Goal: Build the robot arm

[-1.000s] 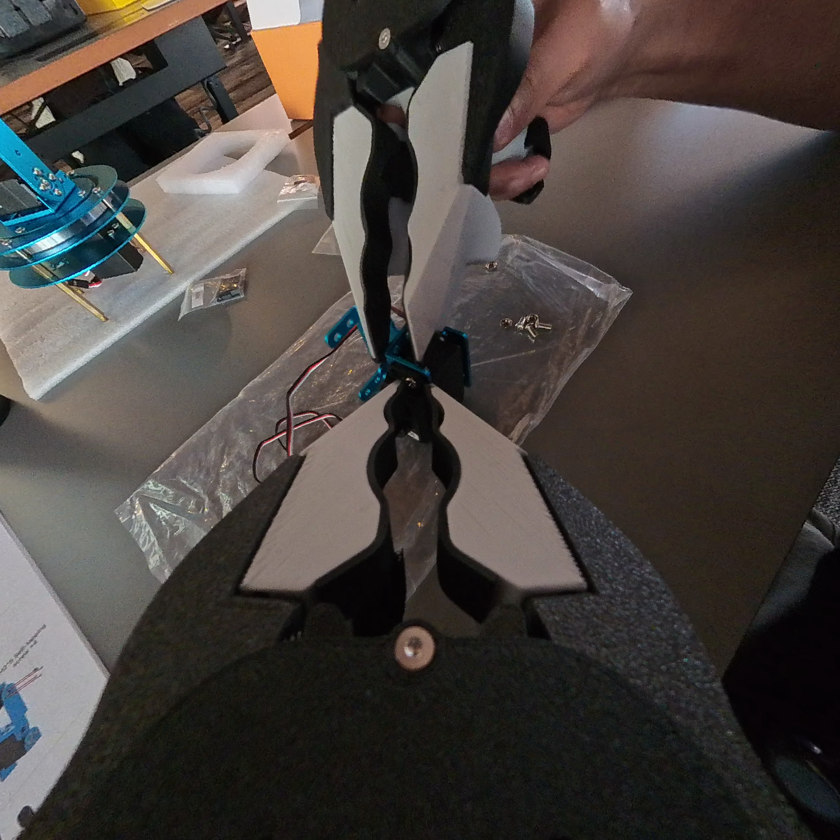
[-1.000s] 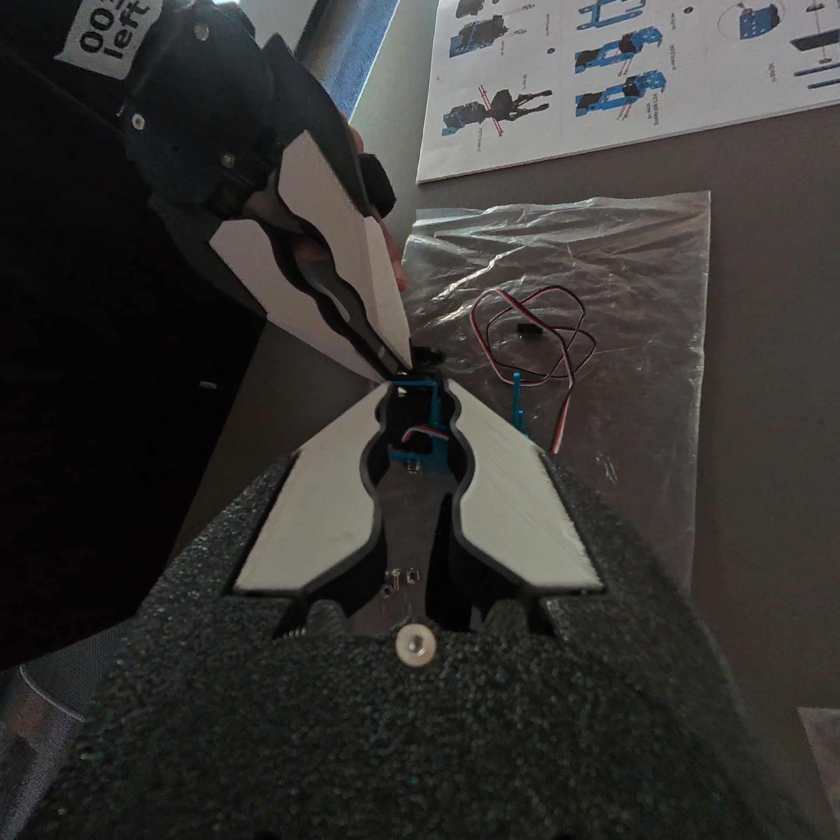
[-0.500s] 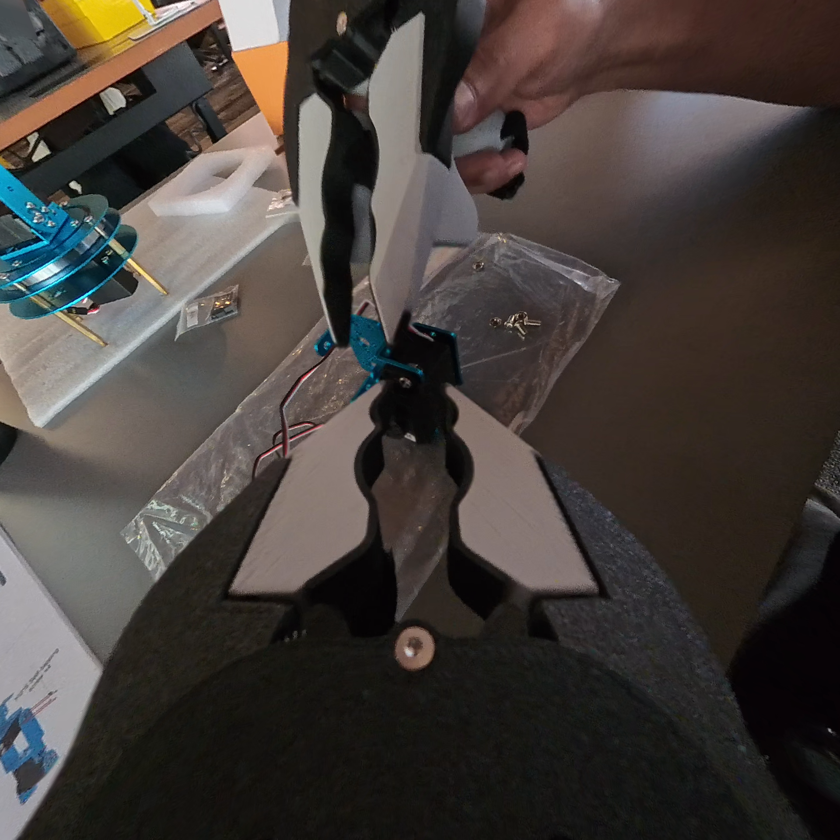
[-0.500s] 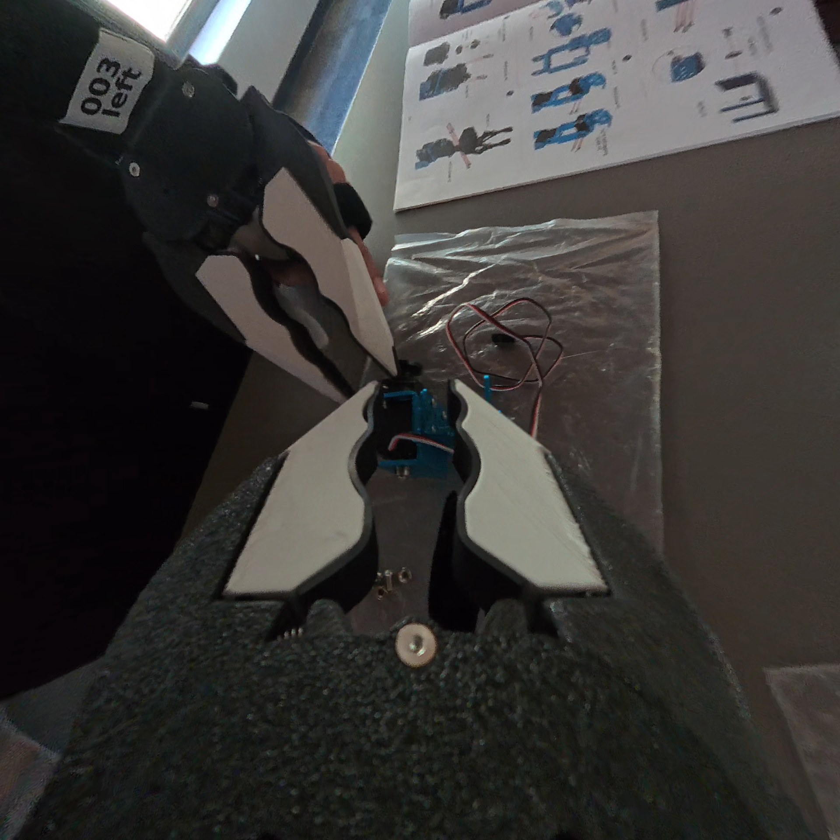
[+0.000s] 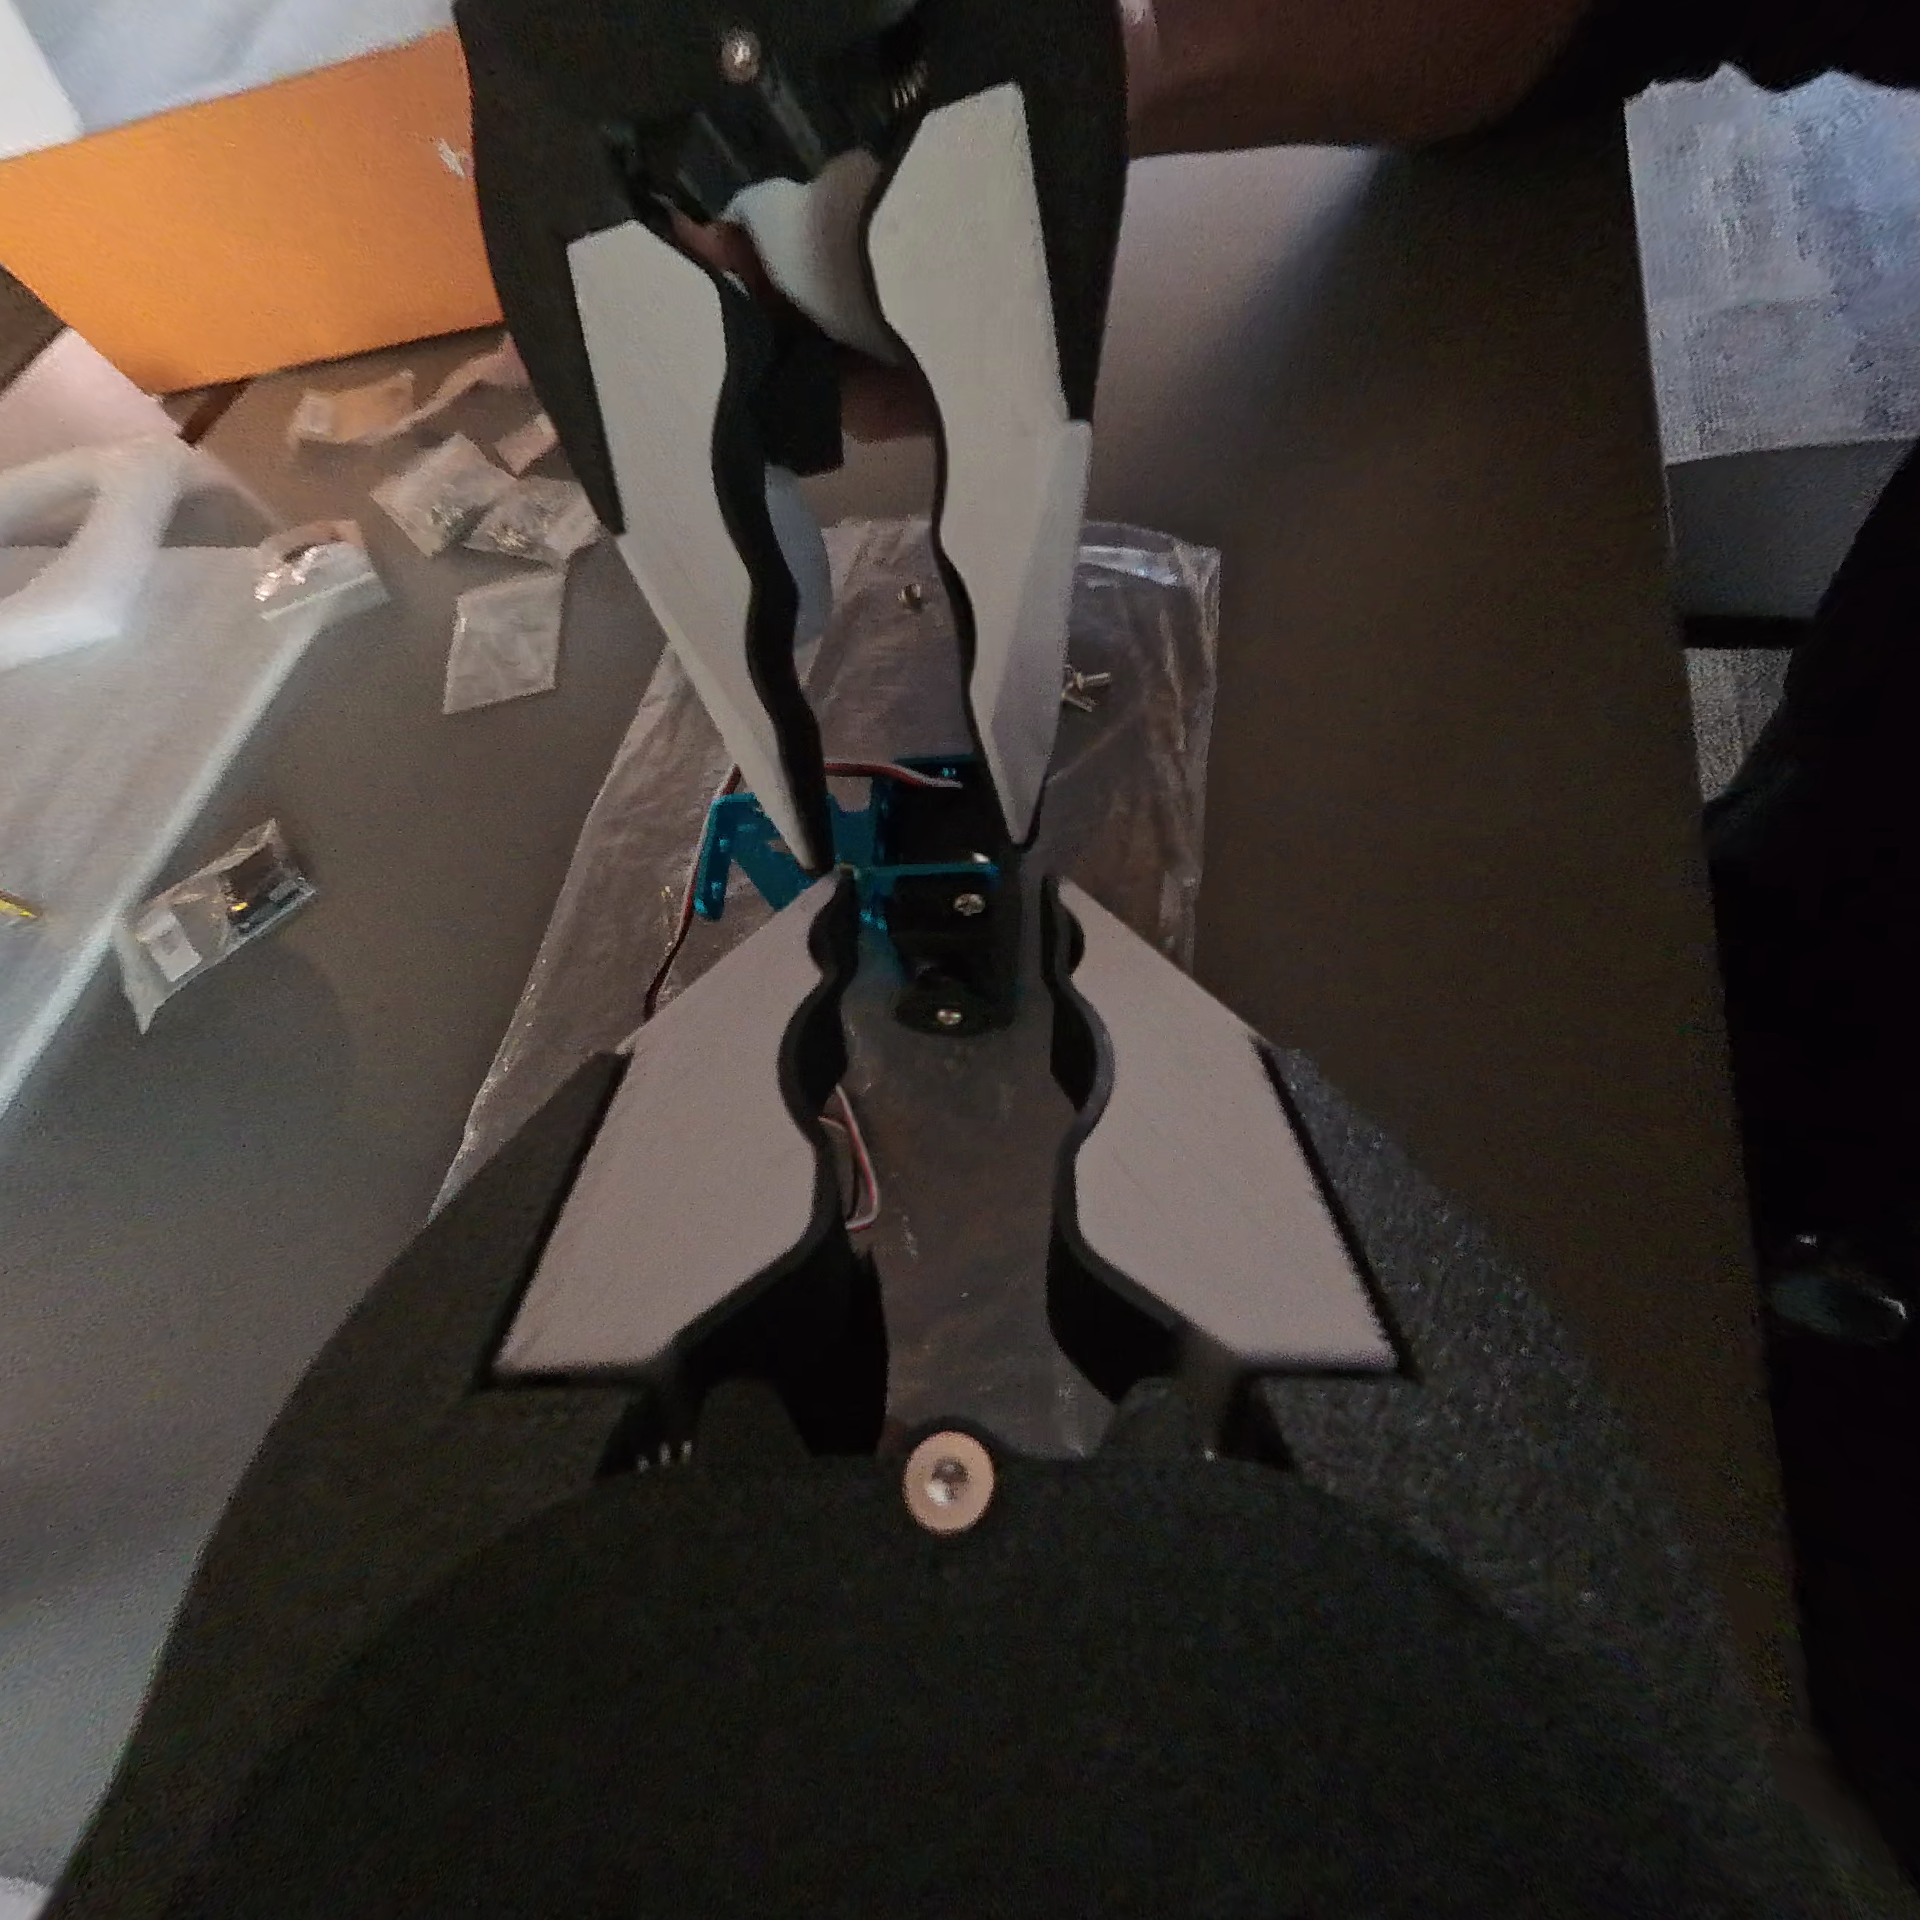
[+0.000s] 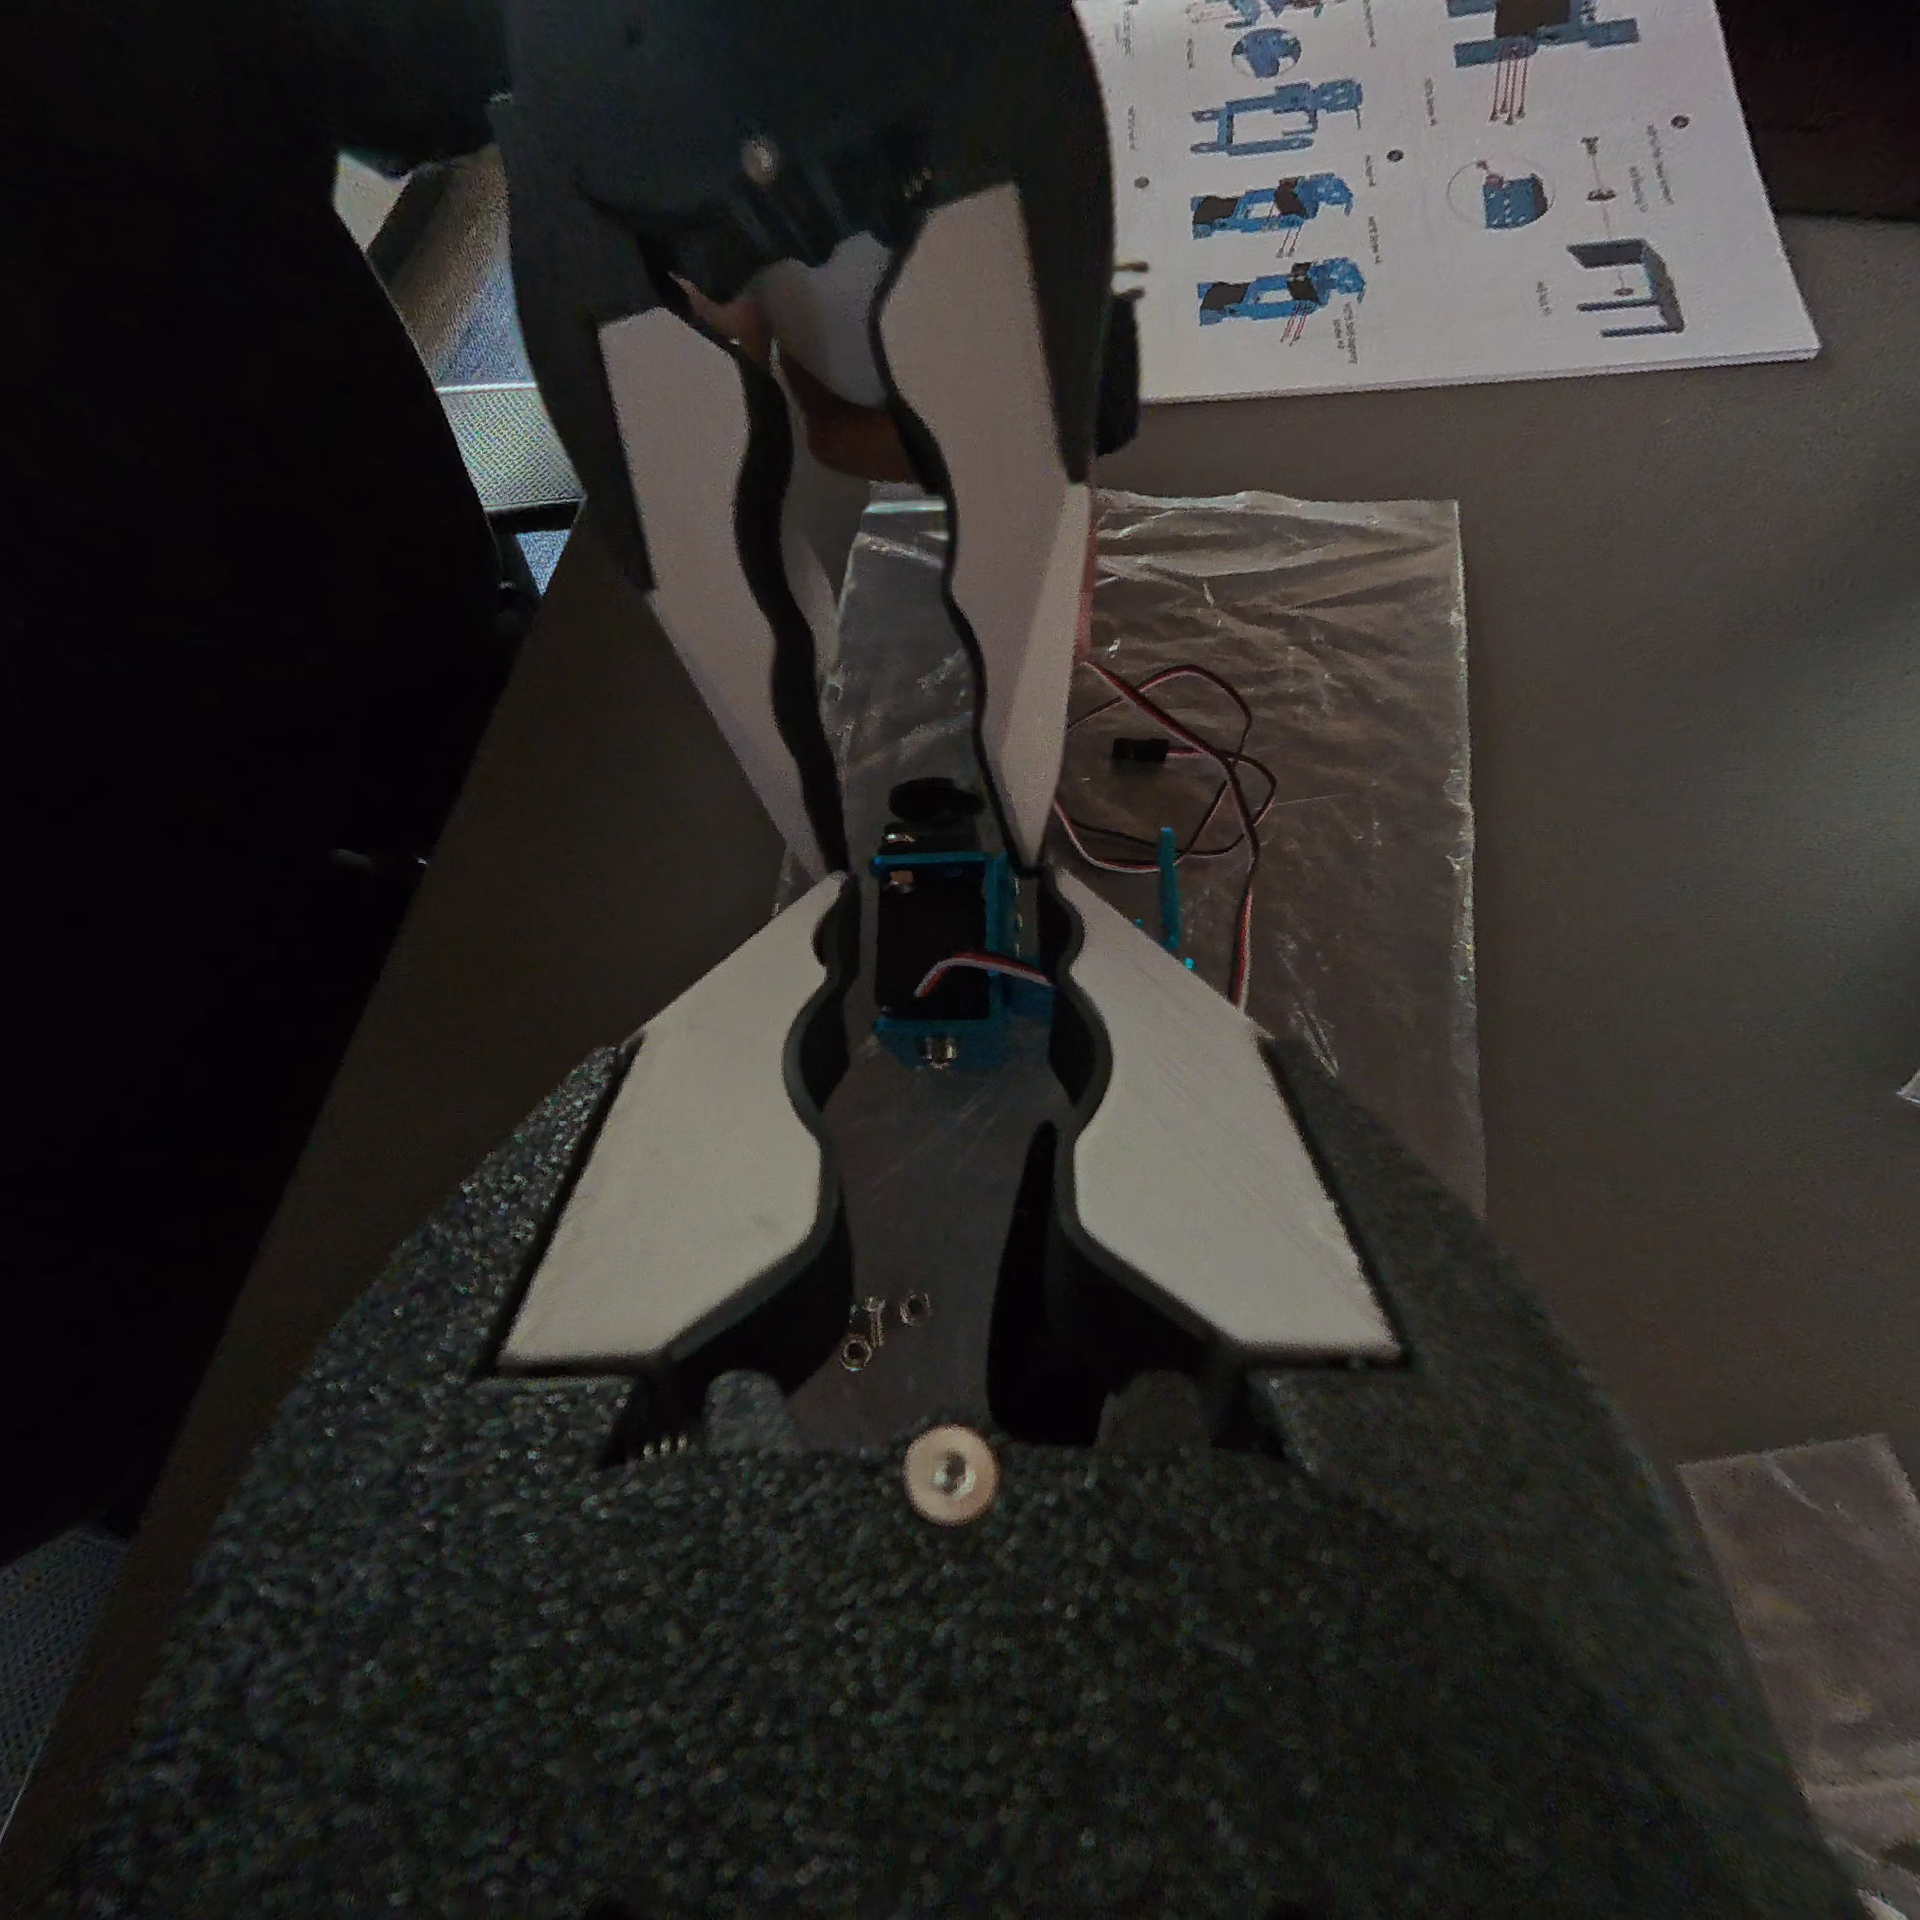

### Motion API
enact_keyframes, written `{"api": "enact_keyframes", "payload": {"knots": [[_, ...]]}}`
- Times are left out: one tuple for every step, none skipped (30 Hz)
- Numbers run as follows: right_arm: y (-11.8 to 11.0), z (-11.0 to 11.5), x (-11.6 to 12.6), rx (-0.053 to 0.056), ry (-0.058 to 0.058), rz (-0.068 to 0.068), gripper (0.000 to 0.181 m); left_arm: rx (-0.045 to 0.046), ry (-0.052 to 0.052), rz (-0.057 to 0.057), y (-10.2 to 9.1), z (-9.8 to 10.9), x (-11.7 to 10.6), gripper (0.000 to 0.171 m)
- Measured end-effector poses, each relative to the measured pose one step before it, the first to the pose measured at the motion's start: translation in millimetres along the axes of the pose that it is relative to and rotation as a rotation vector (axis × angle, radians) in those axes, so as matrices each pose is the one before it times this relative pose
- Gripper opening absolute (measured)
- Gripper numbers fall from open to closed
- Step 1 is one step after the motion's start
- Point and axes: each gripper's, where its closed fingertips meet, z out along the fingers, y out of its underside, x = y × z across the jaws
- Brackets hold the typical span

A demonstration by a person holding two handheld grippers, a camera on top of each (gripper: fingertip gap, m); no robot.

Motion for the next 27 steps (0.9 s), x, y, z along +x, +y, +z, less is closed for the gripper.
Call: {"api": "enact_keyframes", "payload": {"knots": [[0.93,1.23,0.36,-0.0064,0.0071,-0.0044,0.033,-0.00870,0.0067,-0.0106,2.10,2.00,-0.45,0.034],[1.43,1.19,1.31,-0.0091,0.0142,-0.0068,0.032,0.00148,0.0068,-0.0166,0.77,1.50,0.28,0.033],[0.55,0.95,-0.15,-0.0038,0.0061,-0.0073,0.030,0.01313,0.0048,-0.0164,-0.74,0.67,0.36,0.031],[0.15,0.41,-1.33,-0.0021,-0.0039,-0.0009,0.030,0.01158,0.0012,-0.0092,-0.58,-0.08,-0.09,0.029],[-0.18,0.05,-0.46,0.0001,-0.0018,0.0026,0.030,0.00519,-0.0029,-0.0023,0.21,-0.28,-0.65,0.028],[-0.19,0.14,0.02,0.0033,-0.0032,0.0053,0.030,0.00467,-0.0051,0.0004,0.13,-0.25,-0.40,0.028],[-0.36,0.00,-0.29,0.0041,-0.0088,0.0077,0.029,0.00534,-0.0044,0.0022,-0.07,0.04,0.05,0.028],[-0.19,-0.28,-0.03,0.0037,-0.0111,0.0092,0.029,0.00407,-0.0051,0.0016,-0.16,0.02,-0.13,0.028],[-0.29,-0.55,-0.08,0.0039,-0.0149,0.0145,0.031,0.00240,-0.0038,-0.0006,-0.23,0.27,-0.04,0.028],[-0.34,-0.83,-0.05,0.0042,-0.0184,0.0206,0.029,0.00215,-0.0024,-0.0010,-0.41,0.27,0.00,0.028],[-0.32,-0.97,-0.08,0.0040,-0.0168,0.0211,0.030,0.00336,-0.0020,0.0008,-0.47,0.35,0.02,0.028],[0.07,-0.83,0.02,0.0048,-0.0111,0.0131,0.028,0.00367,-0.0018,0.0001,-0.47,0.37,-0.18,0.028],[0.22,-0.54,-0.03,0.0057,-0.0060,0.0031,0.028,0.00195,0.0000,-0.0008,-0.34,0.26,0.05,0.028],[0.24,-0.27,-0.18,0.0023,0.0008,-0.0086,0.028,-0.00049,0.0007,0.0005,-0.11,0.27,0.10,0.027],[0.32,0.09,-0.06,-0.0021,0.0074,-0.0132,0.029,-0.00190,-0.0015,0.0036,0.17,0.10,0.01,0.027],[0.14,0.25,0.09,-0.0058,0.0089,-0.0081,0.029,-0.00157,-0.0033,0.0054,0.36,0.21,0.04,0.027],[0.04,0.39,-0.18,-0.0076,0.0056,-0.0027,0.028,-0.00043,-0.0031,0.0039,0.30,-0.07,0.12,0.027],[0.09,0.19,-0.24,-0.0056,0.0037,-0.0016,0.028,0.00082,-0.0021,0.0020,0.13,-0.09,0.03,0.027],[-0.11,-0.19,-0.12,-0.0031,0.0005,0.0021,0.027,0.00142,-0.0020,-0.0004,0.04,0.08,-0.21,0.027],[-0.63,-0.65,-0.31,0.0016,-0.0065,0.0080,0.025,0.00098,-0.0037,-0.0031,0.19,0.05,-0.81,0.027],[-1.52,-1.34,-1.58,0.0101,-0.0174,0.0082,0.020,0.00137,-0.0024,-0.0042,0.12,-0.03,-0.78,0.028],[-1.50,-1.37,1.73,0.0119,0.0038,0.0088,0.018,0.00174,0.0012,-0.0034,0.09,-0.07,-0.26,0.028],[-0.40,-1.22,1.17,0.0039,0.0015,0.0012,0.019,0.00075,0.0013,-0.0024,0.18,-0.14,-0.03,0.028],[0.74,-0.50,0.32,-0.0046,0.0026,-0.0053,0.026,0.00012,0.0003,-0.0008,-0.03,-0.16,0.09,0.028],[0.59,0.12,0.33,-0.0055,0.0067,-0.0054,0.031,0.00012,-0.0013,0.0031,-0.01,0.05,0.18,0.027],[0.28,0.55,-0.58,-0.0042,0.0023,-0.0027,0.031,-0.00015,-0.0022,0.0051,-0.09,0.15,0.18,0.028],[0.21,0.87,-2.03,-0.0044,-0.0066,-0.0030,0.032,-0.00072,-0.0020,0.0043,-0.10,0.06,0.24,0.028]]}}
